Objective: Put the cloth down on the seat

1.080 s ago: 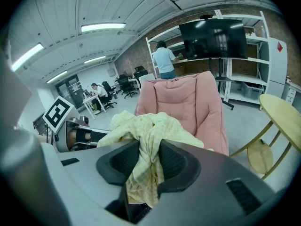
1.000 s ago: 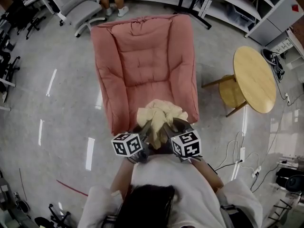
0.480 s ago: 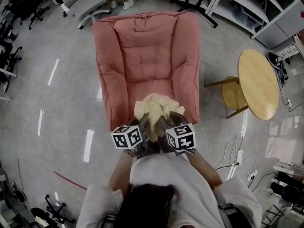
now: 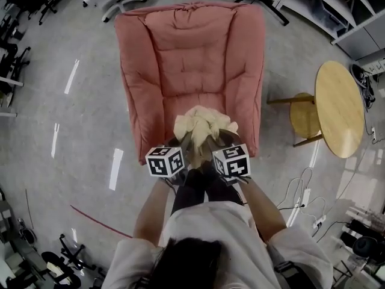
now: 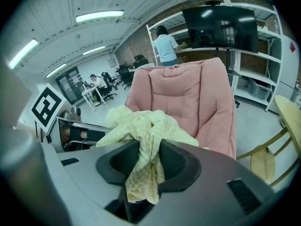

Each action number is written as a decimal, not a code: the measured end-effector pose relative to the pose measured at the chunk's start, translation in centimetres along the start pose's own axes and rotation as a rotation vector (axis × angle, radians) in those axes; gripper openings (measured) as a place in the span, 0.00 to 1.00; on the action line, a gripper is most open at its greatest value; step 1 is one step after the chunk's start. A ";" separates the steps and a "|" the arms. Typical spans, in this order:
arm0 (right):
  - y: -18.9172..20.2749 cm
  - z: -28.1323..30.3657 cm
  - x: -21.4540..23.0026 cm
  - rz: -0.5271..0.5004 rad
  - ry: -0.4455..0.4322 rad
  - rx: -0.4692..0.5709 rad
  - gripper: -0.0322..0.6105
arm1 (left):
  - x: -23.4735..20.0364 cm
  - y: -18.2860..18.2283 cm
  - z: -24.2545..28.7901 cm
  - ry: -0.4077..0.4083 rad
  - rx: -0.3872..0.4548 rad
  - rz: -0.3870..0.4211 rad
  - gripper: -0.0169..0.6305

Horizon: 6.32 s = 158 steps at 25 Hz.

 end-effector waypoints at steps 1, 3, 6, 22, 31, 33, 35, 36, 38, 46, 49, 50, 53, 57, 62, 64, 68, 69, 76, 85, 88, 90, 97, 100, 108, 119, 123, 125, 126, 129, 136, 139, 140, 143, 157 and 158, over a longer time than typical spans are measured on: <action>0.0 0.5 0.5 -0.003 0.000 -0.011 0.29 | -0.2 0.1 0.6 -0.010 -0.003 -0.006 0.10; 0.2 1.6 1.5 -0.008 0.002 -0.030 0.29 | -0.6 0.3 2.0 -0.025 -0.009 -0.021 0.10; 1.1 3.8 2.8 0.019 0.000 -0.054 0.29 | -1.8 1.1 3.9 -0.041 -0.034 -0.039 0.10; 4.9 15.6 10.6 -0.016 -0.001 -0.182 0.30 | -8.5 3.9 15.4 -0.123 -0.124 -0.118 0.10; 7.8 21.2 14.4 -0.012 -0.031 -0.282 0.30 | -11.5 6.5 21.0 -0.160 -0.208 -0.137 0.10; 8.3 22.0 15.2 0.020 -0.040 -0.294 0.30 | -12.2 6.8 22.1 -0.162 -0.229 -0.132 0.10; 8.7 23.0 15.8 0.040 -0.057 -0.302 0.30 | -13.2 6.9 23.1 -0.177 -0.251 -0.113 0.10; 8.8 23.6 16.0 0.037 -0.066 -0.304 0.30 | -13.8 6.8 23.5 -0.186 -0.259 -0.102 0.10; 8.9 25.0 16.3 0.022 -0.076 -0.310 0.30 | -14.8 6.8 24.4 -0.204 -0.272 -0.083 0.10; 10.5 27.9 17.8 0.064 -0.098 -0.361 0.30 | -16.0 8.3 26.8 -0.218 -0.341 -0.053 0.10; 11.4 28.4 18.5 0.118 -0.128 -0.379 0.30 | -16.1 8.9 27.8 -0.211 -0.387 -0.067 0.10; 11.8 28.6 18.7 0.149 -0.139 -0.384 0.30 | -16.3 9.0 28.0 -0.213 -0.394 -0.065 0.10; 12.2 29.2 18.8 0.192 -0.146 -0.386 0.31 | -16.7 9.5 28.4 -0.220 -0.394 -0.073 0.10; 12.7 29.6 18.4 0.166 -0.128 -0.384 0.31 | -16.9 10.2 28.5 -0.211 -0.425 -0.128 0.10; 12.8 29.3 19.1 0.226 -0.148 -0.364 0.36 | -16.8 9.5 28.5 -0.202 -0.436 -0.117 0.10; 12.4 29.0 19.3 0.232 -0.154 -0.361 0.38 | -16.6 8.9 28.5 -0.214 -0.424 -0.110 0.10; 11.1 27.5 18.1 0.238 -0.162 -0.372 0.48 | -16.0 8.1 26.9 -0.238 -0.435 -0.075 0.17; 10.7 27.1 17.9 0.233 -0.161 -0.373 0.50 | -15.9 7.8 26.5 -0.237 -0.433 -0.071 0.21; 9.6 24.0 16.6 0.224 -0.165 -0.343 0.54 | -14.1 5.5 23.2 -0.182 -0.373 -0.083 0.46; 4.2 17.8 12.6 0.168 -0.157 -0.196 0.54 | -9.0 1.2 16.0 -0.122 -0.231 0.026 0.47; 2.0 15.6 11.5 0.099 -0.133 -0.161 0.54 | -7.2 -0.4 13.4 -0.101 -0.166 0.076 0.47; 0.6 14.1 10.8 0.059 -0.119 -0.132 0.54 | -6.2 -1.5 11.6 -0.091 -0.117 0.109 0.47; -3.2 8.1 7.8 -0.031 -0.064 -0.025 0.54 | -2.6 -5.1 5.2 -0.066 0.041 0.177 0.47; -4.7 5.7 6.1 -0.057 -0.066 0.011 0.54 | -1.0 -6.4 2.7 -0.052 0.101 0.192 0.46; -8.4 -0.6 1.4 -0.148 -0.031 0.134 0.47 | 2.9 -9.5 -4.2 -0.032 0.286 0.164 0.35; -9.2 -6.3 -5.3 -0.189 -0.084 0.309 0.12 | 5.7 -10.0 -11.6 0.034 0.402 0.124 0.12; -8.3 -8.2 -6.8 -0.219 -0.042 0.372 0.10 | 6.5 -9.3 -13.3 0.049 0.438 0.101 0.11; -7.7 -8.9 -7.2 -0.239 0.004 0.381 0.09 | 7.1 -9.1 -13.7 0.050 0.453 0.116 0.11; -7.4 -9.0 -7.5 -0.242 0.018 0.388 0.09 | 7.1 -8.9 -14.1 0.050 0.458 0.122 0.11; -6.5 -9.3 -8.4 -0.233 0.033 0.413 0.09 | 7.2 -7.8 -14.8 0.071 0.459 0.118 0.11; -6.8 -10.4 -9.1 -0.229 0.052 0.450 0.09 | 8.6 -7.1 -15.8 0.103 0.502 0.142 0.10; -6.8 -10.5 -9.2 -0.229 0.051 0.461 0.09 | 8.7 -7.0 -15.5 0.084 0.497 0.145 0.09; -6.9 -10.4 -9.3 -0.231 0.051 0.462 0.09 | 8.6 -7.0 -15.5 0.072 0.494 0.150 0.09; -7.0 -10.3 -9.6 -0.241 0.053 0.459 0.09 | 8.2 -7.0 -15.6 0.027 0.495 0.164 0.08; -6.4 -8.8 -9.7 -0.249 0.051 0.424 0.09 | 7.4 -5.5 -14.8 -0.061 0.463 0.247 0.07; -6.3 -8.8 -9.6 -0.252 0.054 0.425 0.09 | 7.2 -5.3 -14.7 -0.063 0.460 0.232 0.07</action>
Point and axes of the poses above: the fingertips, and each gripper's own axes: z forward along the fingers, x to its right, y out of its underside, the point moved 6 cm from there along -z, backward along the fingers, and after that the axes turned 11 degrees about -y, right-handed, at the moved point
